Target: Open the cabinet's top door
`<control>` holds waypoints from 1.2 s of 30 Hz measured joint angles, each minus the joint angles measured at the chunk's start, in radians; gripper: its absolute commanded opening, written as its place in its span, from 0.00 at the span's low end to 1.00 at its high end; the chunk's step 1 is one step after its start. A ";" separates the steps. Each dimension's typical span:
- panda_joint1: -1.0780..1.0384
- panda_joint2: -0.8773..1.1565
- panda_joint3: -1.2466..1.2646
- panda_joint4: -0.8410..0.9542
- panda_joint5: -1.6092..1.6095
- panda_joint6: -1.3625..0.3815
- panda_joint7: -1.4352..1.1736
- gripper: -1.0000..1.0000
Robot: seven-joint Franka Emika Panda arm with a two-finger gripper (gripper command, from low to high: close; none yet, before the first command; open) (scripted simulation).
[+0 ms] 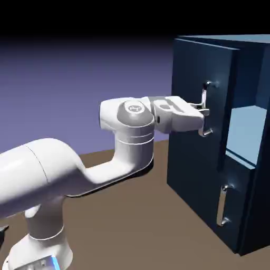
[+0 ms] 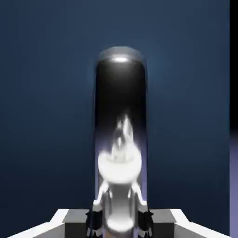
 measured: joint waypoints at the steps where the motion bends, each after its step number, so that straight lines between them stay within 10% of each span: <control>1: -0.031 -0.010 0.036 -0.036 0.025 -0.031 0.006 0.00; 17: -0.198 -0.166 0.615 -0.334 0.547 -0.424 0.034 0.00; 36: -0.137 0.042 1.304 -0.245 1.201 -0.844 0.165 0.00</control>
